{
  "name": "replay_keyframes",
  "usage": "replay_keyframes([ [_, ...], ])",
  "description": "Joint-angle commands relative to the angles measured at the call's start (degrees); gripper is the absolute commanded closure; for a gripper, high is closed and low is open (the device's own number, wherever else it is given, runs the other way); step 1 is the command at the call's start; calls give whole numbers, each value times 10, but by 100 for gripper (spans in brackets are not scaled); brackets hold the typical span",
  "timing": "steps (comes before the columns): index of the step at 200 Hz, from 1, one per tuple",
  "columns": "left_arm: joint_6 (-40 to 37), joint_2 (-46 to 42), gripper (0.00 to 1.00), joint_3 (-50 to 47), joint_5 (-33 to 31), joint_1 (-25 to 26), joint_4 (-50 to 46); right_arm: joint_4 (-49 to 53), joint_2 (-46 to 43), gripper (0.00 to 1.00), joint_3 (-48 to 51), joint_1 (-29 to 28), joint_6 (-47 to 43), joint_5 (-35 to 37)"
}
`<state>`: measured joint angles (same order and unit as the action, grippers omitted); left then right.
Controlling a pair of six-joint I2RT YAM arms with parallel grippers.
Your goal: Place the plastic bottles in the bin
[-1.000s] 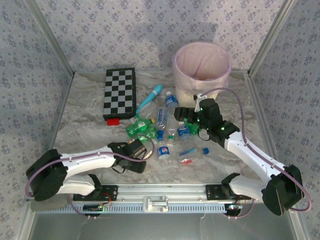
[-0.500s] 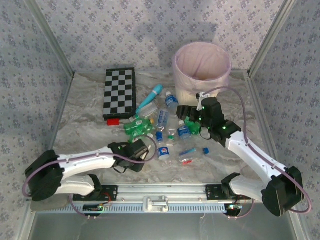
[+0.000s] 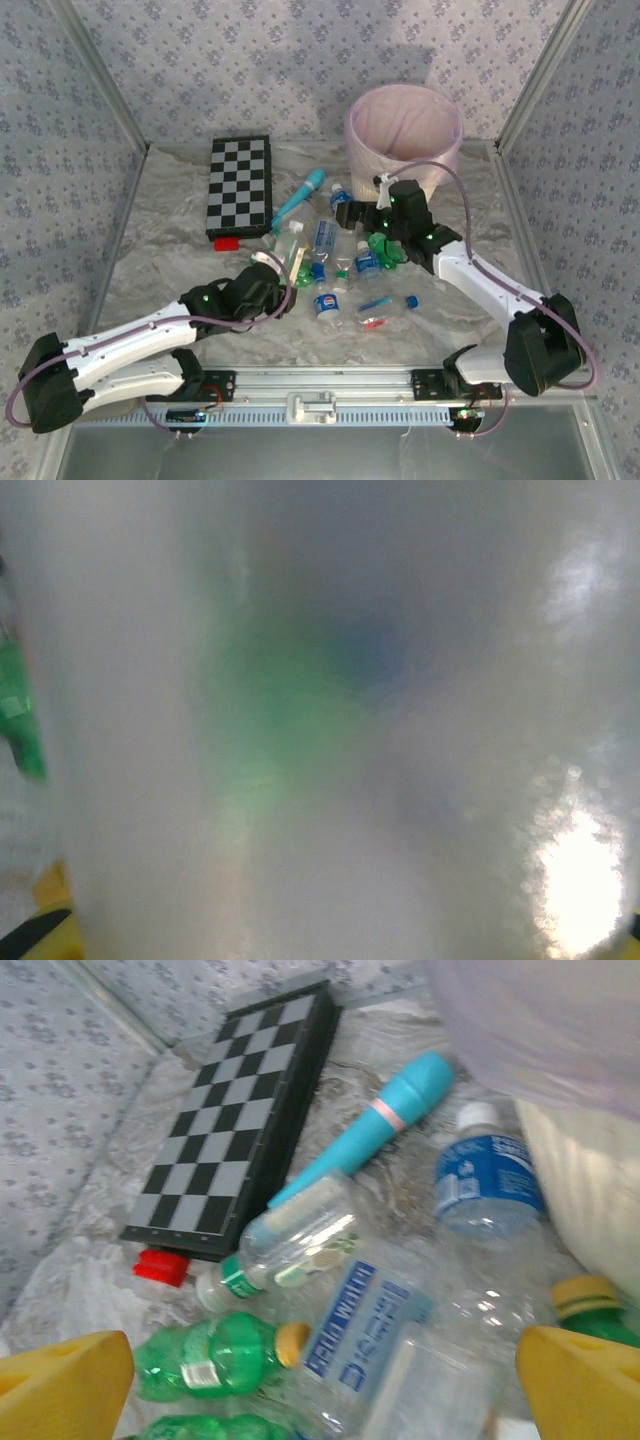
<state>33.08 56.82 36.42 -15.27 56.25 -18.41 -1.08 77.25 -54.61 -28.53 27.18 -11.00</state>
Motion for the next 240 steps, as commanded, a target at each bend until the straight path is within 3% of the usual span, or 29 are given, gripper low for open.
replay_keyframes([
  [1, 11, 27, 65, 3, -35, -32, 174, -36, 15, 0, -26, -5, 17, -48],
  [25, -20, 81, 65, 27, -16, -64, 254, -67, 18, 0, -22, -7, 37, -79],
  [60, -66, 159, 65, 92, 41, -84, 277, -133, 19, 0, -8, -13, 83, -122],
  [119, -37, 185, 63, 100, 102, -81, 302, -231, 61, 3, -8, -22, 154, -181],
  [193, -63, 184, 63, 102, 153, -78, 295, -279, 107, 20, -21, -28, 179, -225],
  [240, -61, 175, 60, 95, 152, -75, 287, -275, 113, 41, -22, -28, 171, -224],
])
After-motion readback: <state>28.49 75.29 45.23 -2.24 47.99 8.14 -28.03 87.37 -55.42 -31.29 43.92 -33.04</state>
